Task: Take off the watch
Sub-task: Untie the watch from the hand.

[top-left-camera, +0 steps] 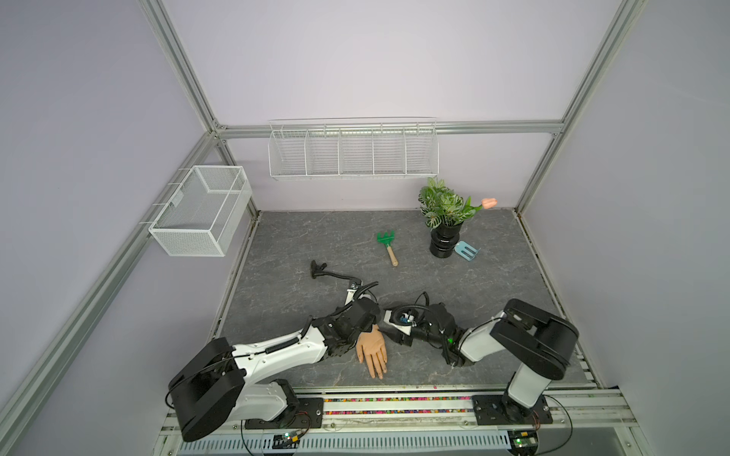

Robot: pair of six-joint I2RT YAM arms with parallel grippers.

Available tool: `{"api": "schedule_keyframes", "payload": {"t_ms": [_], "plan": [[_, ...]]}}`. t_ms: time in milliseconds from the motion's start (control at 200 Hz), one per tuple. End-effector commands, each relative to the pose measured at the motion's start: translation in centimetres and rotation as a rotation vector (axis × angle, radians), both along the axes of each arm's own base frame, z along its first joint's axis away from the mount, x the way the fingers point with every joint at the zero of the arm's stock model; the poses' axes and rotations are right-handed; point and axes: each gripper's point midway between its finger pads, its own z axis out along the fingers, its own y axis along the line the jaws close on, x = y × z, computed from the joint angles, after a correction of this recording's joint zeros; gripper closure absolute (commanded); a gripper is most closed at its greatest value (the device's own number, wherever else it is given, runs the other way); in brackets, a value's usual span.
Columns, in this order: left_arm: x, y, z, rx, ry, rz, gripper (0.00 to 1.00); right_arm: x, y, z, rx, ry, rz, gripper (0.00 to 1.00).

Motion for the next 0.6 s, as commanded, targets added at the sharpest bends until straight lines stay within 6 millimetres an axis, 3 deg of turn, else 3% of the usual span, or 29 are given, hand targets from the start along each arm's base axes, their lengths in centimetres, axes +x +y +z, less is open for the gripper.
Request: {"api": "schedule_keyframes", "payload": {"t_ms": [0, 125, 420, 595], "plan": [[-0.2, -1.2, 1.0, -0.223, 0.029, -0.017, 1.00, 0.9, 1.4, 2.2, 0.103, -0.155, -0.025, 0.38], [-0.5, -0.8, 1.3, -0.352, 0.045, -0.032, 1.00, 1.2, 2.7, 1.5, 0.082, -0.107, -0.042, 0.38], [0.0, -1.4, 3.4, -0.579, 0.070, -0.027, 1.00, 1.4, 3.7, -0.5, -0.068, -0.016, -0.053, 0.32], [0.7, -0.1, 3.0, -0.650, 0.112, 0.064, 1.00, 0.9, 4.3, -0.3, -0.042, -0.012, -0.032, 0.35]]}}
